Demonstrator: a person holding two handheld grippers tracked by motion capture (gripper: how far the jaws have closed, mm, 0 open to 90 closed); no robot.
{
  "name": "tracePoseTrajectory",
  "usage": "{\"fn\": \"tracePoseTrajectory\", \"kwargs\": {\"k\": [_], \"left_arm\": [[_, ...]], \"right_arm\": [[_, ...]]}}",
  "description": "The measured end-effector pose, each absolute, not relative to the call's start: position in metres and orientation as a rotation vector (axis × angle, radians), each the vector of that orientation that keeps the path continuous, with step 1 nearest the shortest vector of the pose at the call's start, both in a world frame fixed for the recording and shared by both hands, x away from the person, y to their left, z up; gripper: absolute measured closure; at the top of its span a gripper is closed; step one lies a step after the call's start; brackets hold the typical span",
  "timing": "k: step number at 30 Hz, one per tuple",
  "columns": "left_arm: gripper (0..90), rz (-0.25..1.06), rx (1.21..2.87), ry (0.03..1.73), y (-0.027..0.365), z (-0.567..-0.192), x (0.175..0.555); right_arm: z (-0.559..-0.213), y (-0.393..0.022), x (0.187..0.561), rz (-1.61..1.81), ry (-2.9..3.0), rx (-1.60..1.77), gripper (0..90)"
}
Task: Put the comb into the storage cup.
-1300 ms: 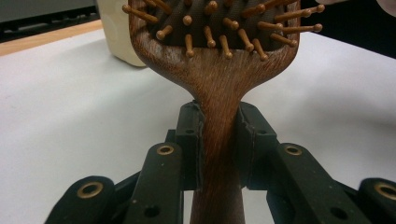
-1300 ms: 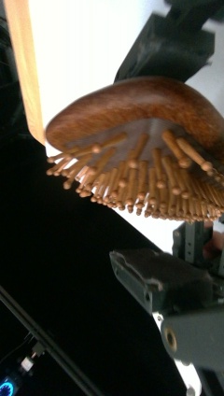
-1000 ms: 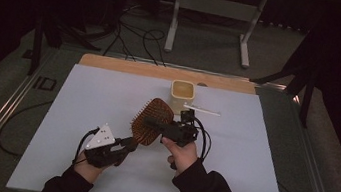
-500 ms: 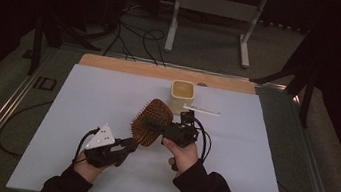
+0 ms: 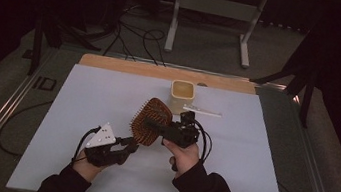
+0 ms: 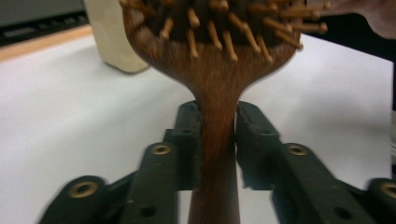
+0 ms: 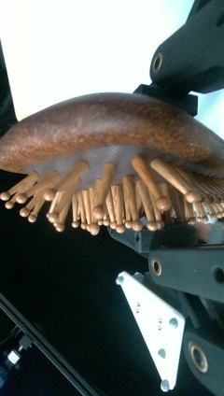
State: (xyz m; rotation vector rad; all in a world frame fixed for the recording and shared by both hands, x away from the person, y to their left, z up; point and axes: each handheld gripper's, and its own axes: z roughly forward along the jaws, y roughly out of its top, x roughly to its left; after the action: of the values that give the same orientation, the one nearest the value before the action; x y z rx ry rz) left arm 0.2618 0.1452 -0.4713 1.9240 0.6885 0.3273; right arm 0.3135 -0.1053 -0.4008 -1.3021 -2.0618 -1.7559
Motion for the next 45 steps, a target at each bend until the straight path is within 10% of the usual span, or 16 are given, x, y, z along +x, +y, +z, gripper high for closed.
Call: {"fn": "tracePoseTrajectory", "kwargs": {"k": [31,45], "left_arm": [[0.4,0.133,1.945,0.674,0.153,-0.488,0.273],[0.1,0.164,1.941,0.647,0.163,-0.486,0.271]], "right_arm": [[-0.359,-0.145,0.330,-1.901,-2.144,-1.353,52.3],[-0.338,-0.159,0.344,-1.965,-2.168,-1.380,52.3]]}}
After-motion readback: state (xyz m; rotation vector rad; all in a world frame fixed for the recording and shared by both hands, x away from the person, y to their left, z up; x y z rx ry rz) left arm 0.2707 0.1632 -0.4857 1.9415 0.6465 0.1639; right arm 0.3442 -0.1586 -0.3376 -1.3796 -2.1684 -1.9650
